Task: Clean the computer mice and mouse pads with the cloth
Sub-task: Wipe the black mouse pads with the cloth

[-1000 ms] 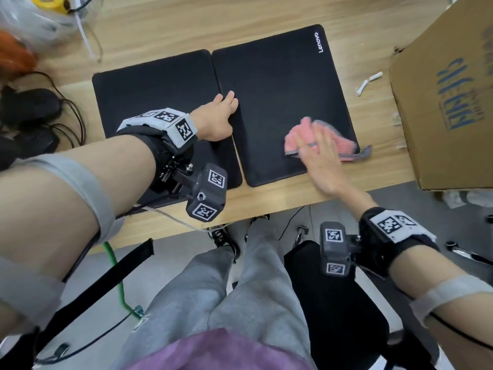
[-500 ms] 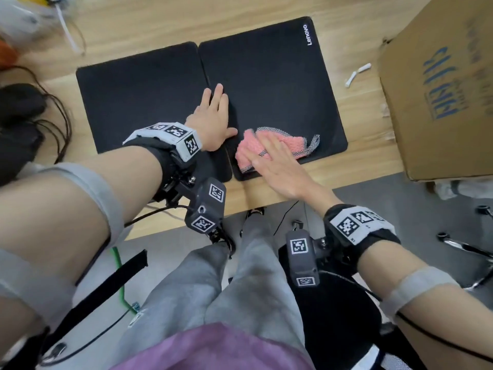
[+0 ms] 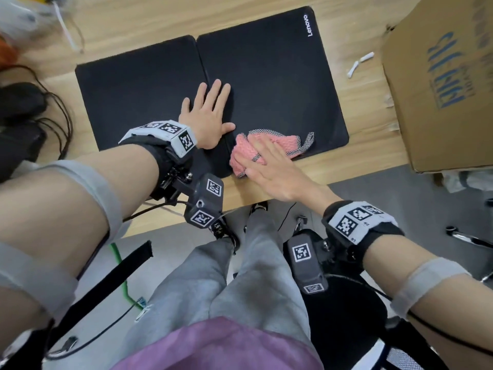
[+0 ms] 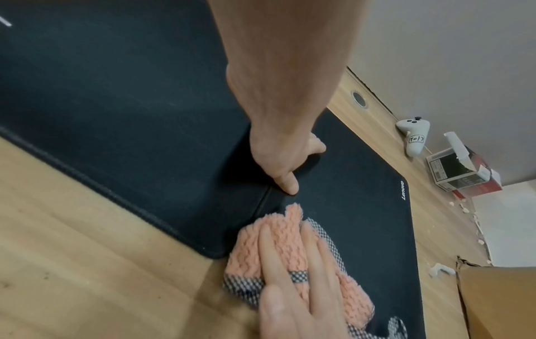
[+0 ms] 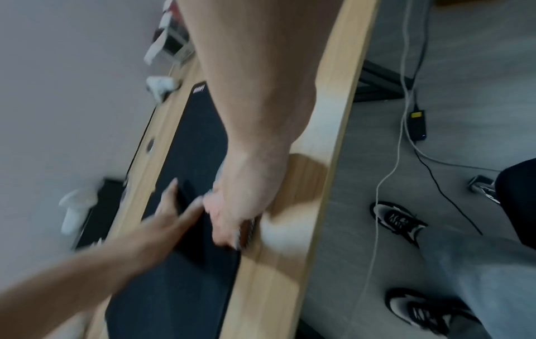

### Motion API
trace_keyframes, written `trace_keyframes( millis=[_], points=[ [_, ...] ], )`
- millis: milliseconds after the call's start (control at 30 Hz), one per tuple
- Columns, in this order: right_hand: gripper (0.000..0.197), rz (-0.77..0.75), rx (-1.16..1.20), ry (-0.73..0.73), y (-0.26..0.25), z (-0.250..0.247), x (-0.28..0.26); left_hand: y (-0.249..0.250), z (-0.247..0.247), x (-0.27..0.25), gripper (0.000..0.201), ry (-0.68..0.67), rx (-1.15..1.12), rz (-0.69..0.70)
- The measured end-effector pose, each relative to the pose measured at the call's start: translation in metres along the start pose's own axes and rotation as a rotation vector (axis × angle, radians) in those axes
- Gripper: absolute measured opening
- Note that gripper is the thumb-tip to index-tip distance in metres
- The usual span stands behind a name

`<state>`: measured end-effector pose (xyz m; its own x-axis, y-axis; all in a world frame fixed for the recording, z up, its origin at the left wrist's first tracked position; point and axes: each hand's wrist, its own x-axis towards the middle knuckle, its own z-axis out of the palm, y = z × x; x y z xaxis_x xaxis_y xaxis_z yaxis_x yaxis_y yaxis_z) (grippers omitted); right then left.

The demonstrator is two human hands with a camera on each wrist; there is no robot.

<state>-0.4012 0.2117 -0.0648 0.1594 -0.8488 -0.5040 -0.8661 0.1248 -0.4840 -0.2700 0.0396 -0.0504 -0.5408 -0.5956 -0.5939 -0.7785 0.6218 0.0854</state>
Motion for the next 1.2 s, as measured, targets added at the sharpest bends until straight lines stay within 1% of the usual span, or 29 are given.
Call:
trace_keyframes(
  millis=[33,67,167,233,267,300,367,400,467,533,567,667,733,800,833,900,967,1100,1200],
  points=[
    [0.047,-0.007,-0.010,-0.009,0.008,-0.005,-0.002,0.001,0.000,0.001,0.073,-0.009,0.012,0.003],
    [0.048,0.023,-0.015,-0.004,0.018,-0.009,-0.002,0.001,0.000,0.001,0.072,-0.022,0.018,0.006],
    [0.050,0.252,0.070,0.083,0.029,-0.020,0.002,0.001,-0.003,0.005,0.071,-0.068,-0.020,0.012],
    [0.053,0.353,0.109,0.131,0.012,-0.016,0.012,0.000,-0.004,0.006,0.072,-0.073,-0.037,0.014],
    [0.054,0.365,0.100,0.144,0.000,-0.011,0.017,0.000,-0.004,0.006,0.072,-0.069,-0.043,0.015],
    [0.055,0.339,0.073,0.146,-0.014,-0.004,0.022,-0.001,-0.004,0.005,0.073,-0.065,-0.048,0.017],
    [0.054,0.220,0.015,0.116,-0.033,0.008,0.025,-0.002,-0.005,0.004,0.073,-0.064,-0.052,0.027],
    [0.052,0.161,-0.008,0.091,-0.035,0.011,0.024,-0.003,-0.006,0.005,0.073,-0.067,-0.055,0.032],
    [0.049,0.060,-0.047,0.035,-0.022,0.008,0.016,-0.004,-0.006,0.005,0.075,-0.069,-0.058,0.037],
    [0.048,-0.005,-0.082,0.006,0.004,0.003,0.006,-0.006,-0.005,0.005,0.077,-0.067,-0.055,0.038],
    [0.048,0.013,-0.085,0.014,0.019,-0.001,0.000,-0.006,-0.005,0.005,0.077,-0.070,-0.054,0.038],
    [0.047,0.222,-0.028,0.123,0.051,-0.011,-0.010,-0.003,-0.005,0.006,0.076,-0.086,-0.053,0.026],
    [0.049,0.318,0.037,0.185,0.048,-0.012,-0.010,0.000,-0.006,0.006,0.077,-0.091,-0.048,0.012],
    [0.051,0.348,0.058,0.217,0.031,-0.005,-0.005,0.002,-0.007,0.007,0.078,-0.089,-0.052,0.002],
    [0.053,0.323,0.037,0.212,0.020,0.001,-0.001,0.003,-0.008,0.008,0.078,-0.088,-0.059,-0.004],
    [0.055,0.211,-0.043,0.161,-0.003,0.014,0.004,0.005,-0.010,0.007,0.079,-0.084,-0.067,-0.014],
    [0.053,0.111,-0.072,0.126,-0.015,0.021,0.005,0.006,-0.012,0.007,0.079,-0.080,-0.077,-0.018],
    [0.041,-0.041,-0.012,0.078,0.002,0.006,-0.005,0.007,-0.012,0.006,0.079,-0.078,-0.089,-0.021],
    [0.037,-0.075,0.032,0.037,0.013,-0.003,-0.006,0.005,-0.013,0.006,0.079,-0.085,-0.094,-0.022]
  ],
)
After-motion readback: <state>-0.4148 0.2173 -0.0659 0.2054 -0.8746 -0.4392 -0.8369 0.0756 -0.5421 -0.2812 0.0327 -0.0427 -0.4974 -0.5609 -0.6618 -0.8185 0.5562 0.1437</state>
